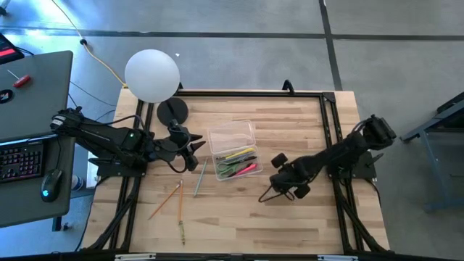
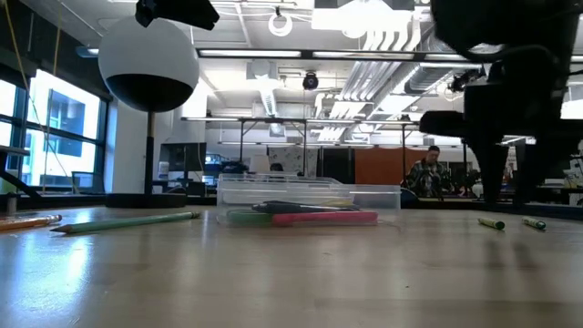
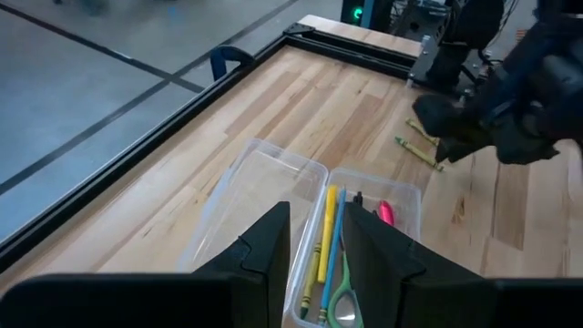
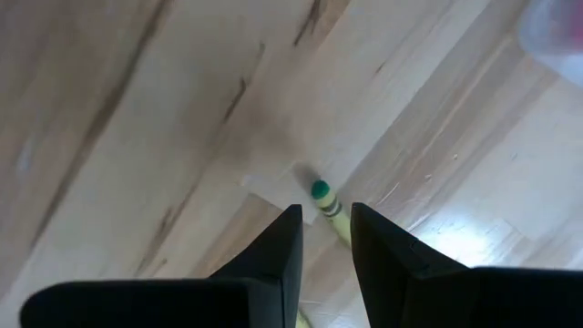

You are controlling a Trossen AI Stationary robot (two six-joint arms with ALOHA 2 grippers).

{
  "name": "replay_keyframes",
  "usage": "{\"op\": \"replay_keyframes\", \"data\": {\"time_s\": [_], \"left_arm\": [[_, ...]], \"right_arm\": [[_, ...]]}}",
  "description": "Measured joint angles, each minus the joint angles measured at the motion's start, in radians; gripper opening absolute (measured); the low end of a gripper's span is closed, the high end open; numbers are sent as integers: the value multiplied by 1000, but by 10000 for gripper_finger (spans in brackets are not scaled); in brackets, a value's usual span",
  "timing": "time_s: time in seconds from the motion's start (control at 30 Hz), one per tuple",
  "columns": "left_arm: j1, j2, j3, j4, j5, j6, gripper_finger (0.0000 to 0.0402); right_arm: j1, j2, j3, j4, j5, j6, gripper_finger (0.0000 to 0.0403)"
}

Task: Pick & place school supplies into a supply box
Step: Put the green crayon into the transparent supply box

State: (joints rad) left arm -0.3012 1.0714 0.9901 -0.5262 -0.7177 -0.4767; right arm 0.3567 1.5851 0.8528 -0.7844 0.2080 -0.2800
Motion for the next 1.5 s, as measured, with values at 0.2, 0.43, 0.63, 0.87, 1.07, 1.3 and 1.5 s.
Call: {"op": "replay_keyframes", "data": {"time_s": [0.2,0.43,0.63,0.87,1.07,1.3,1.5], "left_arm": [[0,0,0,0,3,1,136],[0,0,0,0,3,27,136],[0,0,0,0,4,44,136],[0,0,0,0,4,53,136],[0,0,0,-1,4,53,136],[0,0,0,-2,4,53,136],[0,0,0,0,4,53,136]], "right_arm": [[-69,1,0,0,-21,-96,74],[-112,4,0,4,-69,-174,74],[-117,6,0,3,-89,-192,74],[-117,50,0,10,-105,-226,74],[-115,109,4,41,-69,-227,72],[-117,101,4,56,-94,-220,12],[-102,92,90,75,-78,-121,17]]}}
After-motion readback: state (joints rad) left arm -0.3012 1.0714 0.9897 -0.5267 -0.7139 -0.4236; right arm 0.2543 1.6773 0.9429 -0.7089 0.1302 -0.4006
